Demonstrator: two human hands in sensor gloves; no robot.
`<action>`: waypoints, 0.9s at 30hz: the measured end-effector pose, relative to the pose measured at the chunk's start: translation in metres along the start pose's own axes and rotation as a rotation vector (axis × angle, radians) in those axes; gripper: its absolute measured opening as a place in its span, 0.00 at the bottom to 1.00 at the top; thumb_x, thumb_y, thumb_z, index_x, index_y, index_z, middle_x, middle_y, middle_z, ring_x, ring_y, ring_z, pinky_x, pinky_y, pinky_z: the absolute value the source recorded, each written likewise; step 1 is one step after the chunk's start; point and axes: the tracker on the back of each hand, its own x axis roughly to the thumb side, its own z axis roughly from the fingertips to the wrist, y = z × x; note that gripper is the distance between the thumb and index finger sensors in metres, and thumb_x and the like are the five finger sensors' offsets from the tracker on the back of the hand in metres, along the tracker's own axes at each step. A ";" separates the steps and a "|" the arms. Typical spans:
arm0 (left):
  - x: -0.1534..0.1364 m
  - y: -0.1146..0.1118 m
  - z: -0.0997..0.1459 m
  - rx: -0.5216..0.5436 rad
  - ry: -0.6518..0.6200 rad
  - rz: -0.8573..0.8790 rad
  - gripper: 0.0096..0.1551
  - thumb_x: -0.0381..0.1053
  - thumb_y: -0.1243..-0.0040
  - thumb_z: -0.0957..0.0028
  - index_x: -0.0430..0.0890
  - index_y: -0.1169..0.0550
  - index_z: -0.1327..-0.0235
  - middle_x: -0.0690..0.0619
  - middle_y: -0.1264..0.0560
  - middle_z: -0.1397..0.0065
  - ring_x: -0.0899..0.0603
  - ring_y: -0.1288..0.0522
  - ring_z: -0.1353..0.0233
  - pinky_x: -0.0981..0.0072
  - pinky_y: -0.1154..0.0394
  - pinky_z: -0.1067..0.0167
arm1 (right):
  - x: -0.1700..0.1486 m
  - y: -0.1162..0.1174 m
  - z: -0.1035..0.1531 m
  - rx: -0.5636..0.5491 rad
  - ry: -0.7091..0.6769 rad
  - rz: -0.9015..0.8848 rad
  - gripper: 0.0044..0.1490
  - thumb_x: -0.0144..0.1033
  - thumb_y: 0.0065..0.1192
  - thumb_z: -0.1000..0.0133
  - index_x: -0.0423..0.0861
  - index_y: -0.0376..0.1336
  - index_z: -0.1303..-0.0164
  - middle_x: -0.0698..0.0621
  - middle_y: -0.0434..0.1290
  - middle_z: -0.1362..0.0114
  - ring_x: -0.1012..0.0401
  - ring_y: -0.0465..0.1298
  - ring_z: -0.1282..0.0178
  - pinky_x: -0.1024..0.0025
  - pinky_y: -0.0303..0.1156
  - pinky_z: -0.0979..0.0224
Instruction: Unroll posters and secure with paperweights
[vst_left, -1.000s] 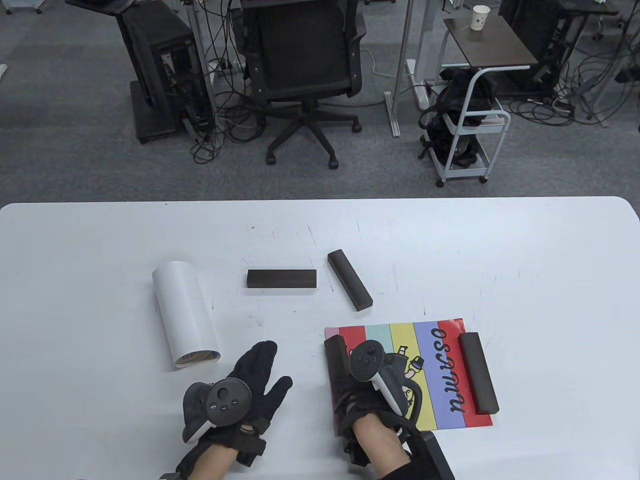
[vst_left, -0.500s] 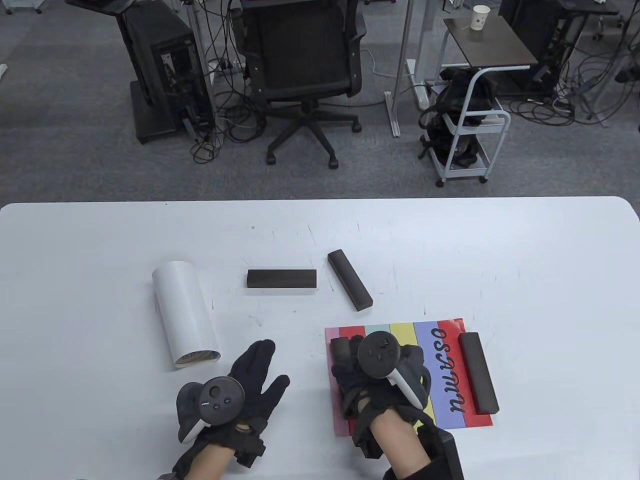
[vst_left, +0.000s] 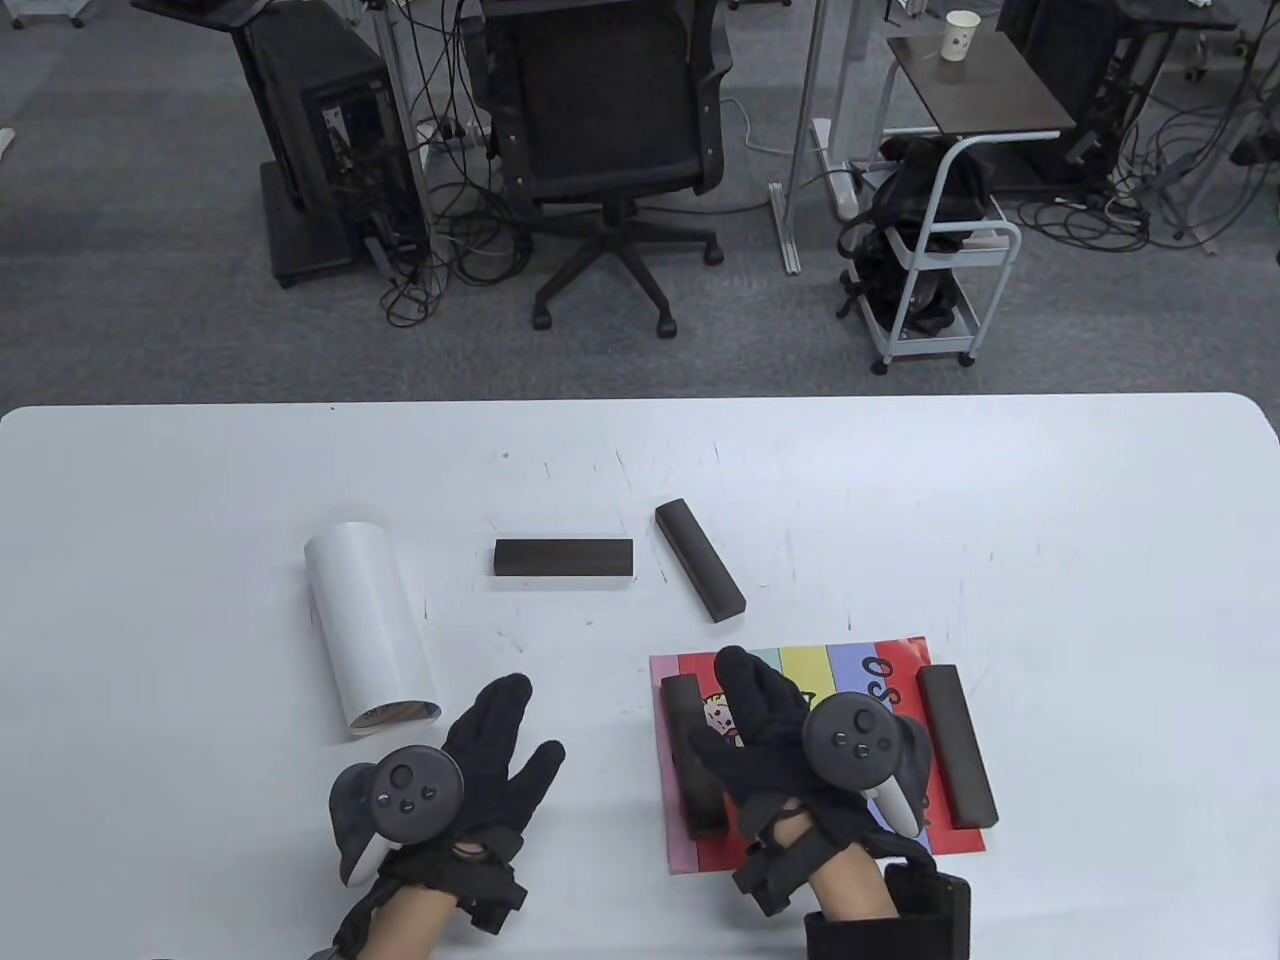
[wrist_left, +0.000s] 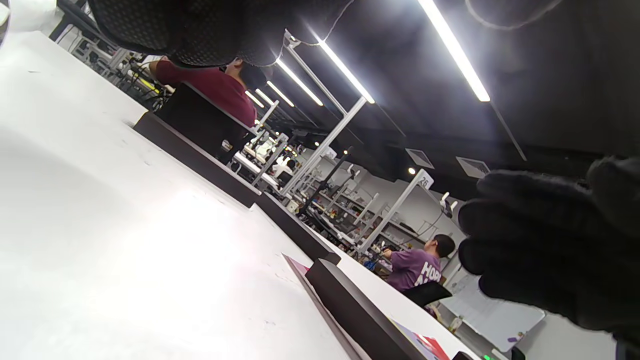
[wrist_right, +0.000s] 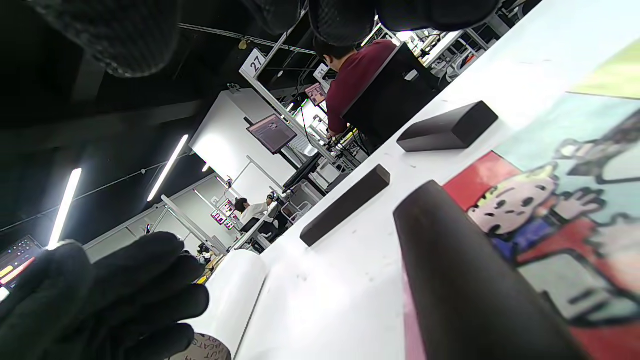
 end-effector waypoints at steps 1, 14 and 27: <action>0.000 0.000 0.000 -0.001 0.003 0.006 0.49 0.71 0.52 0.47 0.39 0.38 0.23 0.34 0.38 0.21 0.25 0.35 0.24 0.35 0.32 0.33 | -0.002 0.001 0.000 0.003 0.002 -0.007 0.50 0.58 0.60 0.50 0.43 0.48 0.26 0.36 0.52 0.21 0.34 0.53 0.25 0.43 0.58 0.26; -0.027 0.076 -0.026 0.078 0.310 -0.075 0.53 0.70 0.48 0.47 0.36 0.42 0.22 0.31 0.42 0.21 0.24 0.36 0.24 0.35 0.33 0.33 | -0.008 -0.002 0.003 -0.014 0.020 -0.049 0.50 0.58 0.58 0.50 0.42 0.47 0.26 0.36 0.52 0.21 0.34 0.53 0.26 0.44 0.58 0.27; -0.102 0.078 -0.090 -0.129 0.906 -0.210 0.64 0.73 0.47 0.48 0.28 0.55 0.24 0.23 0.52 0.22 0.16 0.45 0.24 0.32 0.35 0.33 | -0.023 -0.003 0.002 -0.018 0.096 -0.037 0.50 0.57 0.59 0.50 0.41 0.48 0.26 0.35 0.53 0.22 0.34 0.54 0.27 0.43 0.59 0.28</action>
